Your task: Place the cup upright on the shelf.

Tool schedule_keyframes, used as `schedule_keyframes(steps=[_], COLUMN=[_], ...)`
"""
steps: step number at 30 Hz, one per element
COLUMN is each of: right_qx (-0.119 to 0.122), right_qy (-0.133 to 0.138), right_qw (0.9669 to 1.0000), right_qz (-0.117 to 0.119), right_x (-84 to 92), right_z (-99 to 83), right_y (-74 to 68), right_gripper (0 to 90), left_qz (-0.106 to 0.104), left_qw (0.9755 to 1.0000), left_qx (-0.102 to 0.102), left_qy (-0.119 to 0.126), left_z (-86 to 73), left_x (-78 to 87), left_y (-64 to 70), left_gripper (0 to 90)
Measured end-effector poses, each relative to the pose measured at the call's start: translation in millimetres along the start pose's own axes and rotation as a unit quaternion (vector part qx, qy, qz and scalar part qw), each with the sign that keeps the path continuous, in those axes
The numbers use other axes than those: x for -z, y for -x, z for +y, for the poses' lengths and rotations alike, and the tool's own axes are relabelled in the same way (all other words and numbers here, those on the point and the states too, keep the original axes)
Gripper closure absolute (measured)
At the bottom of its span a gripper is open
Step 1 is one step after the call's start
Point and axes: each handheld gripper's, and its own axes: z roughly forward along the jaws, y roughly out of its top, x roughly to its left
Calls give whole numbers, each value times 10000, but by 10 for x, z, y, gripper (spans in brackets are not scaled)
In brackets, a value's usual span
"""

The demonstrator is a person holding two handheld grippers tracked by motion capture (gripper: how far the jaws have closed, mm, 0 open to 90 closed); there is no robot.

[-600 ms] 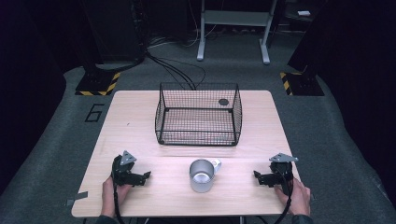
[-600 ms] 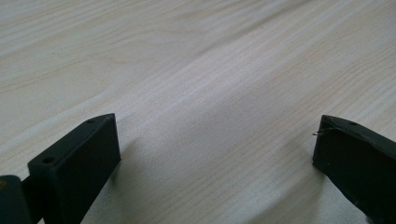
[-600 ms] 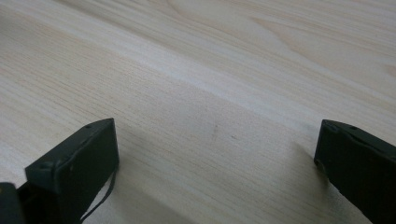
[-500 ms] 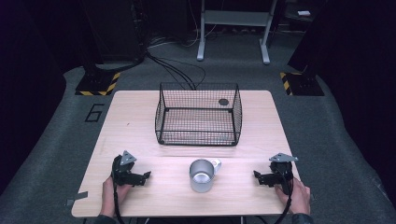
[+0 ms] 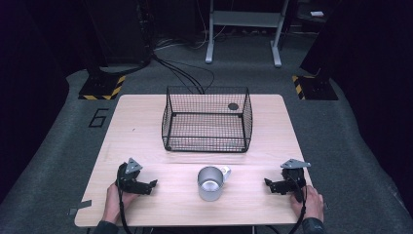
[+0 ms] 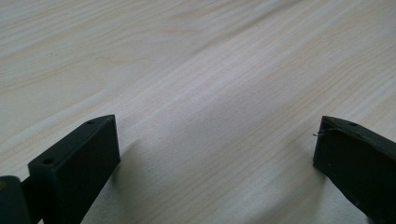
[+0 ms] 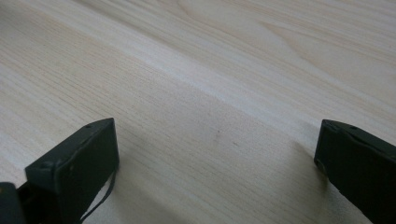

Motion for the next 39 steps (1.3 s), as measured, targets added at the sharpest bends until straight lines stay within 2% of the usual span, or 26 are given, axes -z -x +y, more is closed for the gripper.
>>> schedule_keyframes(steps=[5, 10, 15, 16, 17, 18, 20, 23, 24, 26, 29, 30, 37, 39], right_qx=[40, 61, 59, 61, 61, 60, 60, 64, 64, 61, 65, 63, 70, 72], right_qy=[3, -29, -31, -29, -29, -30, -29, -29, -29, -30, -29, -31, -26, -27], right_qw=[10000, 10000, 10000, 10000, 10000, 10000, 10000, 10000, 10000, 10000, 10000, 10000, 10000, 10000], right_qz=[29, 39, 40, 40, 40, 40, 40, 42, 42, 42, 42, 42, 45, 47], right_x=[-3, -3, -3, -3, -3, -3, -3, -3, -3, -3, -3, -3, -4, -4], right_z=[3, 6, 6, 6, 6, 6, 6, 7, 7, 7, 6, 6, 7, 7], right_y=[9, 12, 12, 12, 12, 12, 12, 12, 12, 12, 13, 12, 14, 14], right_gripper=[0, 0, 0, 0, 0, 0, 0, 0, 0, 0, 0, 0, 0, 0], left_qz=[-199, -394, -466, -545, -545, -674, -684, -872, -872, -1020, -1113, -1221, -1378, -1510], left_qw=[9995, 9987, 9979, 9970, 9970, 9959, 9956, 9938, 9938, 9921, 9903, 9888, 9858, 9830], left_qx=[118, -16, -117, -102, -102, -168, -210, -327, -327, -366, -450, -484, -589, -655], left_qy=[208, 311, 442, 546, 546, 575, 613, 608, 608, 631, 696, 703, 758, 817], left_z=[36, 97, 155, 189, 189, 232, 253, 335, 335, 378, 434, 474, 579, 623], left_x=[119, 250, 333, 355, 355, 378, 383, 395, 395, 400, 404, 415, 420, 416], left_y=[59, 154, 247, 300, 300, 349, 379, 493, 493, 552, 611, 642, 765, 830], left_gripper=[0, 2, 0, 0, 0, 0, 0, 0, 0, 2, 3, 3, 4, 4])
